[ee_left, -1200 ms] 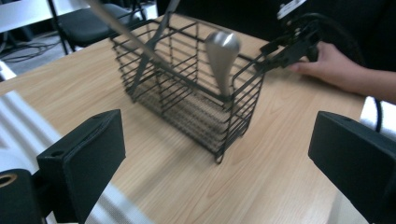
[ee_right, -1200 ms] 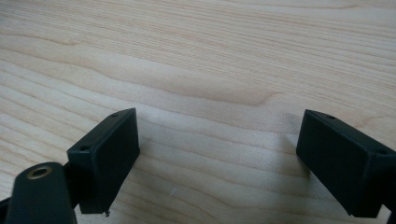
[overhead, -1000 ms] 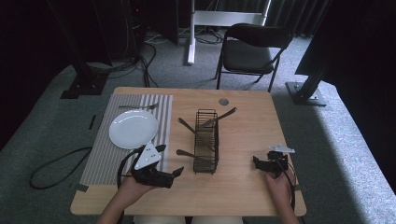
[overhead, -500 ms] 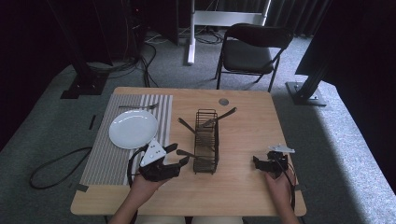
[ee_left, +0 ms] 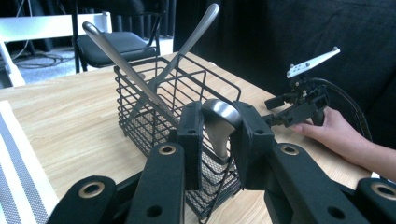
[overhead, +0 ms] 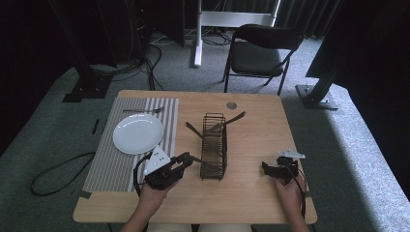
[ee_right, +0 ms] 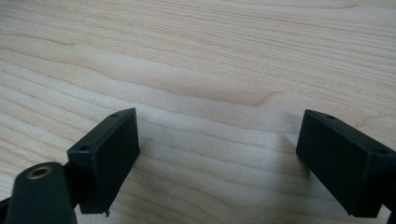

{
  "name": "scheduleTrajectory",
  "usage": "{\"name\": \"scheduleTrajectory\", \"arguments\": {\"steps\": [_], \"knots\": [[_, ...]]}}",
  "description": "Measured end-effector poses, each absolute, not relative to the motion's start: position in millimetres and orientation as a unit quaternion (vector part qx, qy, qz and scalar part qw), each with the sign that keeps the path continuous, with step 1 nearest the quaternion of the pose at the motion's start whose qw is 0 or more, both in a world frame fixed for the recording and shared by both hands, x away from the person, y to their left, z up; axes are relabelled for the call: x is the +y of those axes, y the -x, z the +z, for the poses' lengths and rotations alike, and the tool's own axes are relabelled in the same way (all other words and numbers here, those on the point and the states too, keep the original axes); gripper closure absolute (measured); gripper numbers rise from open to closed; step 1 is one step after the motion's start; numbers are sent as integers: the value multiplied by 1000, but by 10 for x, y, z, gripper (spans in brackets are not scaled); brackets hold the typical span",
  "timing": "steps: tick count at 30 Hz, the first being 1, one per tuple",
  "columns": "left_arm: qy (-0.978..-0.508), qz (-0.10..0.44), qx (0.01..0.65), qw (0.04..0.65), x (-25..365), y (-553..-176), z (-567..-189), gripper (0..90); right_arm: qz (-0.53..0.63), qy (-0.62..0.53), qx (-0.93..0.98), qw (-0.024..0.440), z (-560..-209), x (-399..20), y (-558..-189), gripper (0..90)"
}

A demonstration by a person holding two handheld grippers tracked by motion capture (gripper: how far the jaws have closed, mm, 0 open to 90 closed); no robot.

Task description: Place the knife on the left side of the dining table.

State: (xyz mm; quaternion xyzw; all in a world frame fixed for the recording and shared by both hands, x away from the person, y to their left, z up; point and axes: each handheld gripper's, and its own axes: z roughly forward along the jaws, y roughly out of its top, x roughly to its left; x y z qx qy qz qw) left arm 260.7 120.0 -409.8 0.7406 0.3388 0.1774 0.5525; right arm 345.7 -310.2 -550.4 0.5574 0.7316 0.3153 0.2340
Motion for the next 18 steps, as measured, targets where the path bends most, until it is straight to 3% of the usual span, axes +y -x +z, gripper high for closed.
{"name": "scheduleTrajectory", "arguments": {"steps": [18], "knots": [[-742,184,297,572,751,-2837,-3850,796,315,-557,732,235,-5504,-3103,-3456,124]]}}
